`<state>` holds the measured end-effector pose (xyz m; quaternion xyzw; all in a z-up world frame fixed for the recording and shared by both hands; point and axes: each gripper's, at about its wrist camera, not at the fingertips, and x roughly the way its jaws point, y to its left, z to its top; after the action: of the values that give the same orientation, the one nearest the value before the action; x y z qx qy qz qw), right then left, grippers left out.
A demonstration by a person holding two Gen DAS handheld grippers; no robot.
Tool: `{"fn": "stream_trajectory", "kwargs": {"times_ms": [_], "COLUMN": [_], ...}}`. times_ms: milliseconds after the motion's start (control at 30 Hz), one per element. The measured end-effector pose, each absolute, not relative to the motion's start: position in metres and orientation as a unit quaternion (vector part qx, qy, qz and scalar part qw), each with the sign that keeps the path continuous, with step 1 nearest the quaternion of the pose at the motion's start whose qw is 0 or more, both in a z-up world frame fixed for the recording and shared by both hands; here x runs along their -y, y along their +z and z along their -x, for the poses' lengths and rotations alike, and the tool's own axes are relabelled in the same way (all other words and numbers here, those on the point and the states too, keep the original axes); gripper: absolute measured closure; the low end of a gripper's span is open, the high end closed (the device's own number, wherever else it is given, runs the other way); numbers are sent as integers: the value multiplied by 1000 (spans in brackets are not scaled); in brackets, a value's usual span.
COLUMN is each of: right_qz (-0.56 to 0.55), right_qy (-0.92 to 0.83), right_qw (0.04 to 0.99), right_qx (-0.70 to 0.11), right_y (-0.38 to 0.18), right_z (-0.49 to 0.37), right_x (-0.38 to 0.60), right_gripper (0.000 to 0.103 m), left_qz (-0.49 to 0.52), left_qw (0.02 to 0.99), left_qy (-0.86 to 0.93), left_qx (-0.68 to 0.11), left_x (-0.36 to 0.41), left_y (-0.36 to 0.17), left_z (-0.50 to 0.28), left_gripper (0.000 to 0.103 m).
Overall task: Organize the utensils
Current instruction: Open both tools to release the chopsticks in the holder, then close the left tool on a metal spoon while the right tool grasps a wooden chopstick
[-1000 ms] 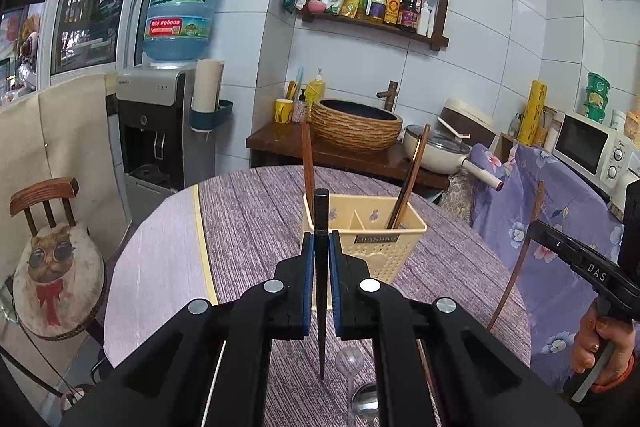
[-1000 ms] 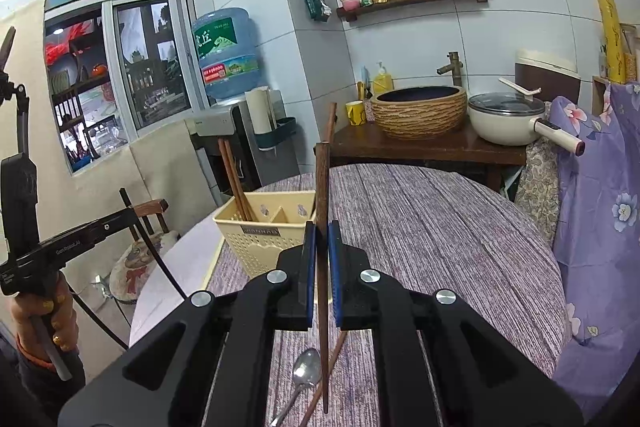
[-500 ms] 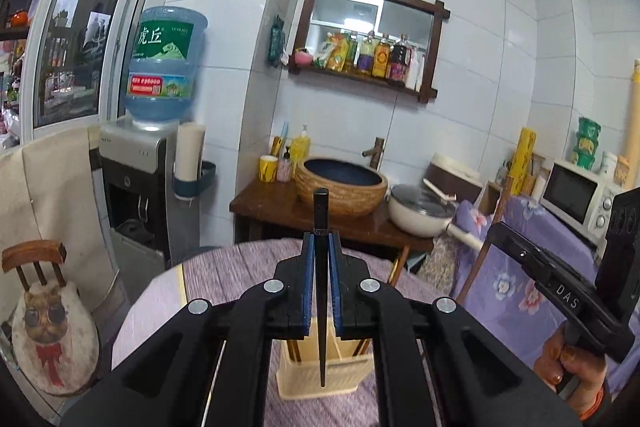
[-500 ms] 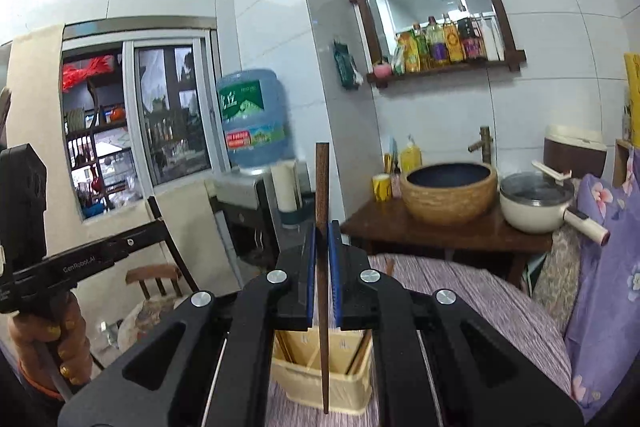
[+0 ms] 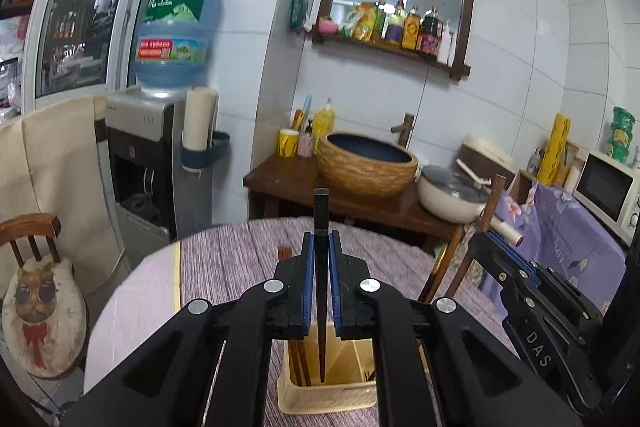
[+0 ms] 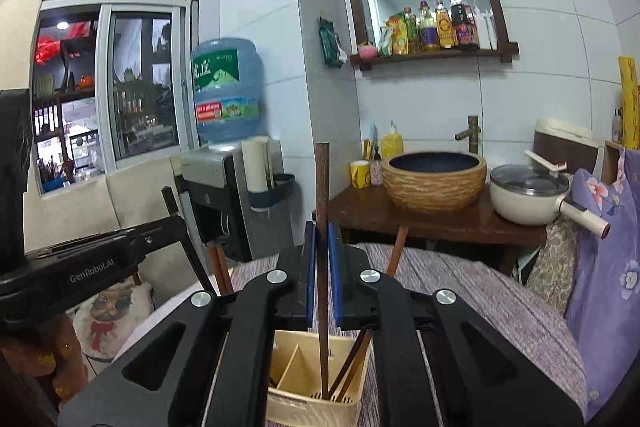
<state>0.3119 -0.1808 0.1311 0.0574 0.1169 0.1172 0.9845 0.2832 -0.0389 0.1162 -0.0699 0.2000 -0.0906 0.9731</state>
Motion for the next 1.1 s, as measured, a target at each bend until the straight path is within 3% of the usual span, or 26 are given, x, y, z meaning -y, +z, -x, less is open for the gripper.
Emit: {"fn": "stream_trajectory", "kwargs": {"times_ms": [533, 600, 633, 667, 700, 800, 867, 1100], "right_qz": [-70, -67, -66, -65, -64, -61, -64, -65], "right_qy": [108, 110, 108, 106, 104, 100, 105, 89], "right_qw": [980, 981, 982, 983, 984, 983, 979, 959], "right_qx": [-153, -144, -139, -135, -131, -138, -164, -262], "right_y": [92, 92, 92, 92, 92, 88, 80, 32], "right_z": [-319, -314, -309, -305, -300, -283, -274, -248], "right_x": [187, 189, 190, 192, 193, 200, 206, 223], "right_gripper": [95, 85, 79, 66, 61, 61, 59, 56], "left_qz": [54, 50, 43, 38, 34, 20, 18, 33], "left_qw": [965, 967, 970, 972, 974, 976, 973, 953], "left_qy": [-89, -87, -81, -79, -78, -79, -82, -75], "left_qx": [-242, -234, -226, -218, -210, -204, -215, -291], "left_x": [42, 43, 43, 43, 42, 40, 36, 13], "left_y": [73, 75, 76, 77, 77, 73, 65, 15], "left_z": [-288, -283, -277, -272, -266, -249, -239, -220], "left_gripper": [95, 89, 74, 57, 53, 49, 38, 35]}}
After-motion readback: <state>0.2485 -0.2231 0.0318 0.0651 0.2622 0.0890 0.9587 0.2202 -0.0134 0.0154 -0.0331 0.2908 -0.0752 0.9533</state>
